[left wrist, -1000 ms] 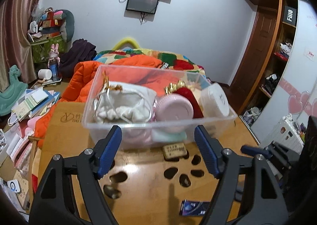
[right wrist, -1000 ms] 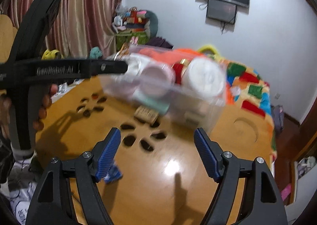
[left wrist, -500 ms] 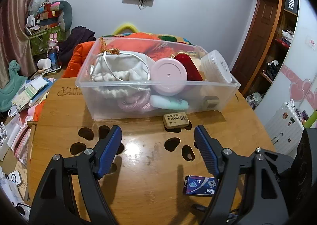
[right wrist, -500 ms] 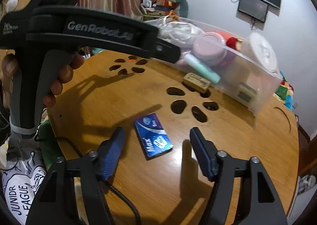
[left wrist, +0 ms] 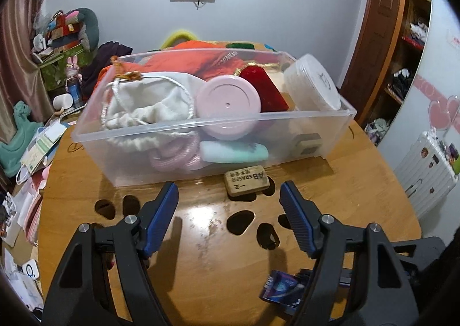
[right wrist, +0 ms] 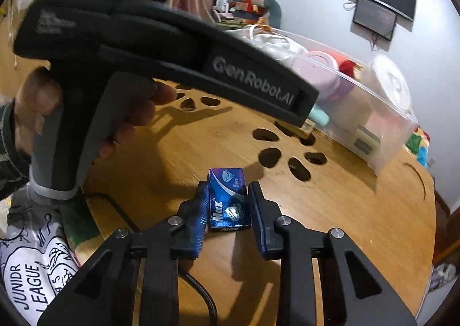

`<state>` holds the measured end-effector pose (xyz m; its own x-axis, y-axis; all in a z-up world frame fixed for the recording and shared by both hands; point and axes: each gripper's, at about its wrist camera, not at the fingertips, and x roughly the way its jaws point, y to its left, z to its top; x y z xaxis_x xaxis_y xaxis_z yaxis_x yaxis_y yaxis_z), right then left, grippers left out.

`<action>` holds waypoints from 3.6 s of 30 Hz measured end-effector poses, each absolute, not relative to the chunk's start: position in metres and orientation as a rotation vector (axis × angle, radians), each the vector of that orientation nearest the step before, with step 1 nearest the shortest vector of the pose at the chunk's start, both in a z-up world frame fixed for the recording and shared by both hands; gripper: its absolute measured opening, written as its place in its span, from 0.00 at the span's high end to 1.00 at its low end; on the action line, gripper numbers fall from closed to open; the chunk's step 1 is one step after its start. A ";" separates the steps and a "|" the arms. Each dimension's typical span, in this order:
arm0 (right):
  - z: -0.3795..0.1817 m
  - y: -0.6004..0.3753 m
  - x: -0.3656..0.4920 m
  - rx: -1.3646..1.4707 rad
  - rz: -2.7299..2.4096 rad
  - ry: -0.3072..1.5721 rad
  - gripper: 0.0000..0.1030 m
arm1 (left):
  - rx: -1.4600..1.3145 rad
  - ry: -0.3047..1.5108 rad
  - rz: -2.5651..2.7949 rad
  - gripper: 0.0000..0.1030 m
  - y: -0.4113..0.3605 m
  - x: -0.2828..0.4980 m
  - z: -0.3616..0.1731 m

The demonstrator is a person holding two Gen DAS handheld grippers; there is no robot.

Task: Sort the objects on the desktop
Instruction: 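Grasp the blue Max card box with the right tool while the left grasps the wooden eraser, then lift the card box and eraser and carry both toward the clear box, then lower the card box and eraser into the box and open both tools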

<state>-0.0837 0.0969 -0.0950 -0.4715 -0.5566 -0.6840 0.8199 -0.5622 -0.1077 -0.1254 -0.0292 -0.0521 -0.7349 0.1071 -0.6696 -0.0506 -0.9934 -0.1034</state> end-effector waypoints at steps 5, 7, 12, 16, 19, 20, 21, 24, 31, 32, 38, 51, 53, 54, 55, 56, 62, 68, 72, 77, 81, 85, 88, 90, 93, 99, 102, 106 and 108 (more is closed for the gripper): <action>-0.088 0.127 -0.087 0.790 -2.142 0.477 0.76 | -1.145 -0.084 2.831 0.30 -0.019 -0.139 -0.059; -0.086 0.139 -0.089 0.804 -2.175 0.458 0.76 | -1.157 -0.085 2.816 0.36 -0.015 -0.144 -0.062; -0.078 0.177 -0.100 0.838 -2.252 0.387 0.76 | -1.190 -0.086 2.809 0.38 -0.007 -0.154 -0.068; -0.065 0.188 -0.113 0.833 -2.299 0.340 0.76 | -1.221 -0.064 2.817 0.47 0.000 -0.159 -0.073; -0.061 0.195 -0.118 0.824 -2.319 0.314 0.76 | -1.228 -0.026 2.837 0.51 0.006 -0.158 -0.074; -0.062 0.198 -0.117 0.819 -2.324 0.307 0.76 | -1.229 -0.018 2.840 0.52 0.007 -0.158 -0.074; -0.063 0.201 -0.117 0.815 -2.328 0.297 0.76 | -1.232 -0.014 2.843 0.53 0.007 -0.158 -0.074; -0.059 0.198 -0.120 0.809 -2.329 0.284 0.76 | -1.235 -0.021 2.856 0.58 0.007 -0.158 -0.074; -0.059 0.201 -0.120 0.801 -2.332 0.285 0.76 | -1.221 -0.020 2.829 0.60 0.008 -0.150 -0.074; -0.058 0.200 -0.120 0.800 -2.333 0.286 0.76 | -1.218 -0.025 2.827 0.60 0.008 -0.147 -0.075; -0.050 0.197 -0.122 0.787 -2.338 0.290 0.76 | -1.181 -0.126 2.821 0.60 -0.001 -0.134 -0.068; -0.022 0.181 -0.127 0.717 -2.361 0.296 0.76 | -0.990 -0.241 2.909 0.60 -0.036 -0.118 -0.029; -0.017 0.177 -0.130 0.711 -2.364 0.280 0.76 | -0.978 -0.255 2.916 0.60 -0.044 -0.120 -0.024; -0.015 0.175 -0.132 0.709 -2.362 0.272 0.76 | -0.972 -0.262 2.920 0.60 -0.048 -0.120 -0.022; -0.014 0.173 -0.133 0.705 -2.363 0.264 0.76 | -0.963 -0.268 2.925 0.60 -0.051 -0.119 -0.020; -0.012 0.172 -0.135 0.699 -2.363 0.257 0.76 | -0.952 -0.269 2.932 0.60 -0.053 -0.119 -0.017; -0.003 0.159 -0.143 0.669 -2.360 0.223 0.76 | -0.873 -0.275 2.967 0.60 -0.054 -0.111 -0.001; 0.009 0.147 -0.154 0.630 -2.363 0.207 0.76 | -0.793 -0.287 2.987 0.60 -0.060 -0.107 0.016; 0.016 0.134 -0.162 0.612 -2.361 0.214 0.76 | -0.756 -0.323 2.988 0.60 -0.069 -0.107 0.025; 0.017 0.119 -0.171 0.611 -2.351 0.225 0.76 | -0.706 -0.365 3.002 0.60 -0.081 -0.107 0.032; 0.014 0.106 -0.182 0.633 -2.334 0.212 0.76 | -0.711 -0.379 2.994 0.60 -0.086 -0.114 0.031; 0.007 0.090 -0.190 0.648 -2.329 0.245 0.76 | -0.740 -0.374 2.987 0.60 -0.087 -0.122 0.022; 0.001 0.081 -0.197 0.668 -2.316 0.263 0.76 | -0.783 -0.412 2.954 0.60 -0.089 -0.129 0.012; -0.004 0.078 -0.204 0.693 -2.301 0.254 0.76 | -0.804 -0.442 2.933 0.60 -0.091 -0.132 0.006; -0.008 0.076 -0.210 0.711 -2.294 0.246 0.76 | -0.805 -0.437 2.941 0.60 -0.091 -0.134 0.001; -0.013 0.071 -0.214 0.715 -2.298 0.289 0.76 | -0.823 -0.412 2.947 0.60 -0.088 -0.140 -0.006; -0.016 0.067 -0.215 0.718 -2.300 0.310 0.76 | -0.835 -0.418 2.947 0.60 -0.090 -0.141 -0.010; -0.017 0.063 -0.213 0.698 -2.314 0.333 0.76 | -0.845 -0.425 2.951 0.60 -0.093 -0.142 -0.013; -0.018 0.061 -0.213 0.704 -2.308 0.345 0.76 | -0.848 -0.439 2.947 0.60 -0.095 -0.142 -0.014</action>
<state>-0.2132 0.0614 -0.0179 -0.6156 -0.5406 -0.5734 0.6847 -0.7271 -0.0497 -0.1420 -0.0948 -0.0139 -0.8493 0.1192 -0.5143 0.0357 -0.9590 -0.2813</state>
